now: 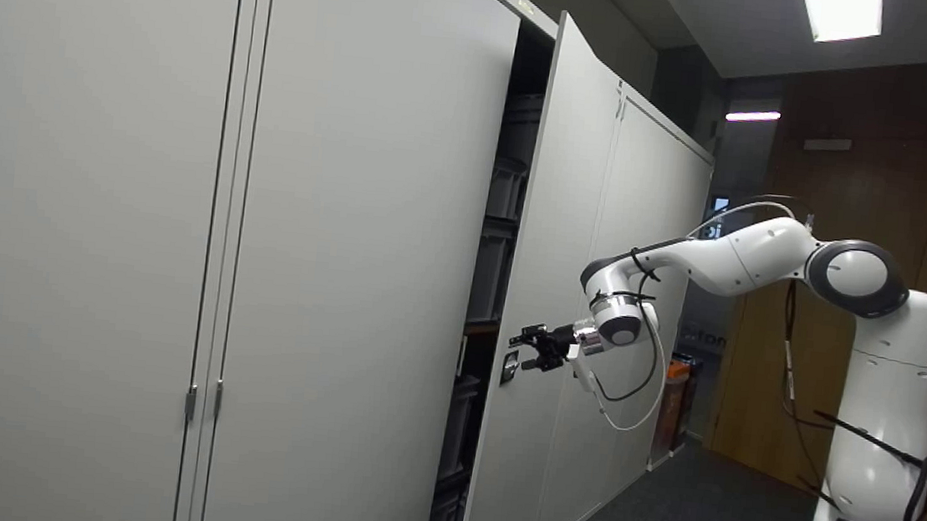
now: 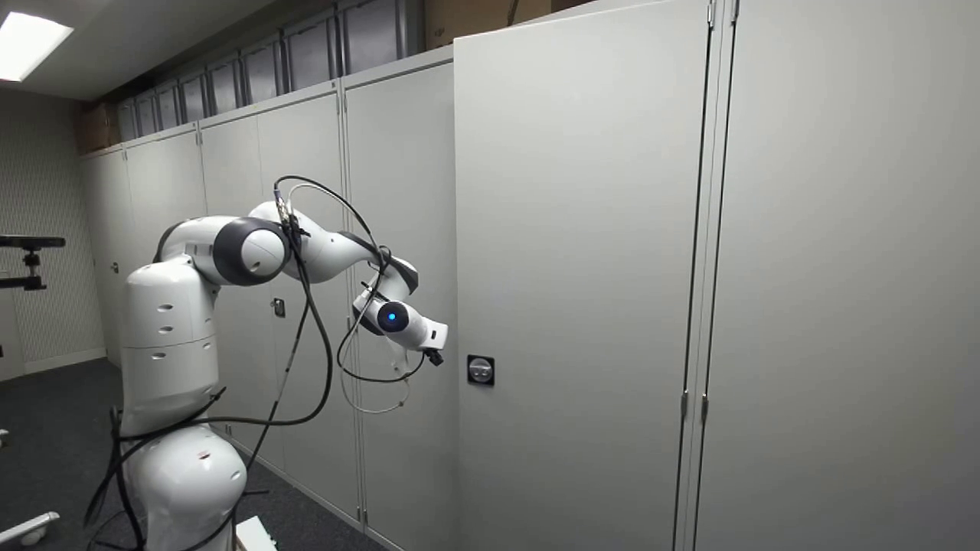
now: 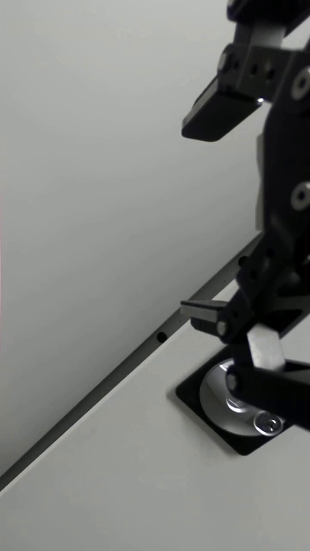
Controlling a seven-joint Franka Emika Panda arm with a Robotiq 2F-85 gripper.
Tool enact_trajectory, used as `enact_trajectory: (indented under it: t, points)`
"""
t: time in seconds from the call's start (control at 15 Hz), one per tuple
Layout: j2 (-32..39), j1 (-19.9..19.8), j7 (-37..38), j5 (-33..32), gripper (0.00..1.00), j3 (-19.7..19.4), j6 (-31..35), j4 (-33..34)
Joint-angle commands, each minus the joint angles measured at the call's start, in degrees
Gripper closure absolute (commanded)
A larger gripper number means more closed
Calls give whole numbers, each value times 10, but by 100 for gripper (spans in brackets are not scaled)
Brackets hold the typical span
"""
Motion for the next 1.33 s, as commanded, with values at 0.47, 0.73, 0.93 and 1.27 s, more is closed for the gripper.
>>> enact_trajectory:
  t: [0.47,0.73,0.93,1.27]
  points:
    - [26,63,-83,35,0,52,177,90]
    - [55,79,-71,-9,0,65,224,113]
    - [81,88,-59,-48,0,76,255,123]
    - [117,96,-54,-96,0,96,291,137]
